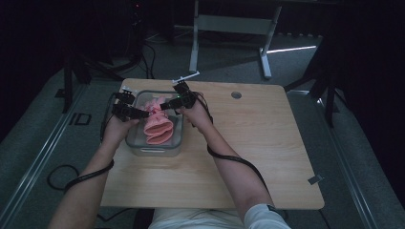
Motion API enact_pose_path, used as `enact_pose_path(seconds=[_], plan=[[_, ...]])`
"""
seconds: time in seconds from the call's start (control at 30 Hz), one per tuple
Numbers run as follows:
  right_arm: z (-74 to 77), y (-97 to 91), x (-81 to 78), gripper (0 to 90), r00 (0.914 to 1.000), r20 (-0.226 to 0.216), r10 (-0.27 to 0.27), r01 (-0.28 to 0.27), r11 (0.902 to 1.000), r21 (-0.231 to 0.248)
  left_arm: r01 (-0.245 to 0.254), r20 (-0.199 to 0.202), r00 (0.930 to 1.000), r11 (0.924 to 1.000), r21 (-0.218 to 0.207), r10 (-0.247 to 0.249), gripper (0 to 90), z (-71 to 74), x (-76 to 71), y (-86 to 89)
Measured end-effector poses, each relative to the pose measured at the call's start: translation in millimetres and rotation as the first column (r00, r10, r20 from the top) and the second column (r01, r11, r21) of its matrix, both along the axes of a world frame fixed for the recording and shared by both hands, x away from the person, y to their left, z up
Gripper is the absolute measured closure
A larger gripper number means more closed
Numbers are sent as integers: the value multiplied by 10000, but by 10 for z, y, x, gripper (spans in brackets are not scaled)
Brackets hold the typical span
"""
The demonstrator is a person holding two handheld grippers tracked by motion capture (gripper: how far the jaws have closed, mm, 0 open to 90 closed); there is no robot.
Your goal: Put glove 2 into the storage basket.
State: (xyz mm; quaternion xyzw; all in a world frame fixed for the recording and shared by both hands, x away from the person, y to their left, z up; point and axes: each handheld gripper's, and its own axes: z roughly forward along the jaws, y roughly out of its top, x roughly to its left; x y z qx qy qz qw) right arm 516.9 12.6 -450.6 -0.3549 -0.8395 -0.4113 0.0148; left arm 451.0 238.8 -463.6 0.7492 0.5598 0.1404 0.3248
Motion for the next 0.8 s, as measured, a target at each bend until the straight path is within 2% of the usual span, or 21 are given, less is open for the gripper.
enact_pose_path(seconds=[0.07,0.23,0.33,0.37,0.53,0.57,0.67,0.8], plan=[[38,-22,-28,380,9999,24,143,-144,9998,131,122,117,9999,9998,-144,-121,427,49,-34,-17],[104,-77,-90,362,9990,269,346,-351,9992,186,496,367,9981,9987,-123,-492,427,153,-116,-102],[133,-133,-133,335,9984,390,398,-409,9988,283,832,510,9953,9964,-166,-822,427,219,-179,-188],[133,-171,-165,276,9964,465,710,-723,9970,276,934,589,9940,9955,-159,-923,427,241,-202,-222],[131,-241,-205,268,9945,614,843,-862,9959,277,1330,787,9881,9911,-59,-1322,427,322,-279,-366],[133,-342,-244,243,9930,819,848,-875,9957,298,1463,975,9848,9890,-211,-1436,427,355,-320,-433],[126,-441,-279,230,9919,897,897,-927,9953,297,1833,1072,9777,9829,-179,-1804,426,395,-379,-577],[105,-625,-360,202,9899,1090,911,-934,9955,166,2233,1161,9681,9747,30,-2221,425,411,-442,-749]])
